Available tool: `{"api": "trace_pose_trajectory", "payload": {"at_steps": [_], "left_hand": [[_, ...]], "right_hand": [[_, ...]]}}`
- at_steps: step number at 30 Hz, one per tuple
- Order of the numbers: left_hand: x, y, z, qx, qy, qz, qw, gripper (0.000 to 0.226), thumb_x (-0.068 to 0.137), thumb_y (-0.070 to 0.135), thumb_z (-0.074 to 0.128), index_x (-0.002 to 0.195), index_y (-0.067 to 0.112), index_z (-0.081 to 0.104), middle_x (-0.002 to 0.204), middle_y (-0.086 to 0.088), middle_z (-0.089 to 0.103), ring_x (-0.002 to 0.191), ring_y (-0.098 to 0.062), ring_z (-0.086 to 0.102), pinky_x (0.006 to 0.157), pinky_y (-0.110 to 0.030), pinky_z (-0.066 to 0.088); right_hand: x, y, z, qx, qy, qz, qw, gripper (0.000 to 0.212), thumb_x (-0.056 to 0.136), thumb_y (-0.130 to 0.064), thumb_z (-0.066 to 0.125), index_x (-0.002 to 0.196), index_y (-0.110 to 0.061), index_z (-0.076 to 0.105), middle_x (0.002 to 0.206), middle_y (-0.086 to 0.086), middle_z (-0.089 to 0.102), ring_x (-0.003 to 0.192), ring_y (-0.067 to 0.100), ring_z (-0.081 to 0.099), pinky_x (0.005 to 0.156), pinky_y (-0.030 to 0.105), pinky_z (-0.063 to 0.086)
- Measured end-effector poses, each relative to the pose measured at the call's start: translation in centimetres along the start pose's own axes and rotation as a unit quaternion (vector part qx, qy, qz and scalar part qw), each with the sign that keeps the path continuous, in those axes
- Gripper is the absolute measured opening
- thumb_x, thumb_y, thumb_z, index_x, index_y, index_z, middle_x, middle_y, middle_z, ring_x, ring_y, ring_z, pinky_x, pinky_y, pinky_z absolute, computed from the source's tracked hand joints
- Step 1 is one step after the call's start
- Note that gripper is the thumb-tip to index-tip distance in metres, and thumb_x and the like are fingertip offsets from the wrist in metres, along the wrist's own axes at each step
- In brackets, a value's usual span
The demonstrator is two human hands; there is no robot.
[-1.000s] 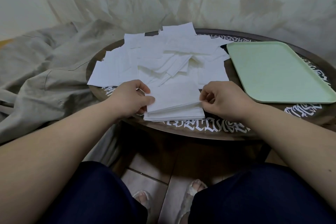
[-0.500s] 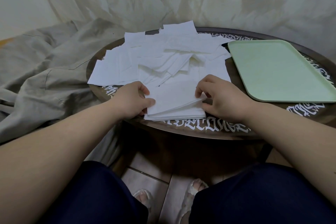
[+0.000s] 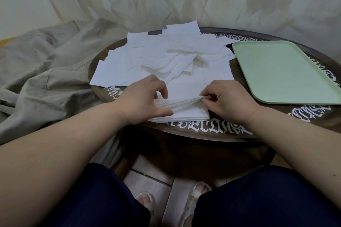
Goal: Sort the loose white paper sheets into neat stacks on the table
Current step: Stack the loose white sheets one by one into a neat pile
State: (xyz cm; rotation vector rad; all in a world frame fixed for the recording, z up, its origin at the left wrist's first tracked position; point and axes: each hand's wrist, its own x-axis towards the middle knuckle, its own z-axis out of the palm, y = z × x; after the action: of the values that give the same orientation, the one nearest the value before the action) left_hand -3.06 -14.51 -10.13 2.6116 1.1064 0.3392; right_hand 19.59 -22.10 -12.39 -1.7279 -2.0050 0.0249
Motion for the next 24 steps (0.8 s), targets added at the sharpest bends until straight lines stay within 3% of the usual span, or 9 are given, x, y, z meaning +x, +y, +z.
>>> {"api": "trace_pose_trajectory", "payload": {"at_steps": [6,11,17,21,24], "left_hand": [[0.2,0.0,0.4,0.094,-0.039,0.029,0.994,0.032,0.074,0.044,0.069,0.09,0.032,0.044,0.099,0.009,0.052,0.093,-0.013,0.054,0.081,-0.032,0.044],[0.3,-0.1,0.2,0.102,-0.021,0.02,0.994,0.017,0.08,0.024,0.058,0.088,0.027,0.043,0.088,0.007,0.055,0.086,-0.021,0.054,0.071,-0.032,0.039],[0.3,-1.4,0.0,0.083,0.033,-0.028,0.996,0.015,0.086,0.022,0.057,0.098,0.021,0.066,0.09,0.005,0.065,0.087,-0.021,0.057,0.069,-0.029,0.037],[0.2,-1.7,0.0,-0.047,0.095,-0.095,0.99,0.01,0.088,0.024,0.061,0.091,0.026,0.07,0.067,0.019,0.06,0.071,-0.01,0.06,0.069,-0.024,0.041],[0.0,-1.6,-0.2,-0.207,0.115,-0.136,0.962,0.012,0.087,0.02,0.063,0.084,0.029,0.07,0.071,0.012,0.071,0.07,-0.01,0.069,0.078,-0.027,0.053]], "right_hand": [[-0.1,-0.3,-0.2,0.008,-0.002,0.032,0.999,0.014,0.087,-0.019,0.061,0.093,-0.013,0.073,0.088,0.004,0.071,0.084,0.022,0.063,0.077,0.031,0.046],[-0.1,-0.6,-0.3,0.029,0.003,0.058,0.998,0.012,0.087,-0.017,0.06,0.094,-0.014,0.07,0.081,-0.003,0.067,0.076,0.016,0.057,0.069,0.024,0.036],[0.0,-0.6,-0.4,0.037,-0.03,0.067,0.997,0.018,0.087,-0.015,0.06,0.103,-0.013,0.068,0.078,-0.013,0.053,0.081,0.012,0.055,0.069,0.019,0.033],[0.2,-0.8,-0.3,0.073,0.027,0.083,0.994,0.01,0.087,-0.018,0.063,0.095,-0.014,0.069,0.062,-0.019,0.05,0.064,0.008,0.052,0.064,0.019,0.033],[0.4,-1.1,-0.2,0.108,0.07,0.074,0.989,0.008,0.087,-0.017,0.064,0.092,-0.013,0.069,0.071,-0.012,0.062,0.064,0.005,0.054,0.067,0.015,0.039]]}}
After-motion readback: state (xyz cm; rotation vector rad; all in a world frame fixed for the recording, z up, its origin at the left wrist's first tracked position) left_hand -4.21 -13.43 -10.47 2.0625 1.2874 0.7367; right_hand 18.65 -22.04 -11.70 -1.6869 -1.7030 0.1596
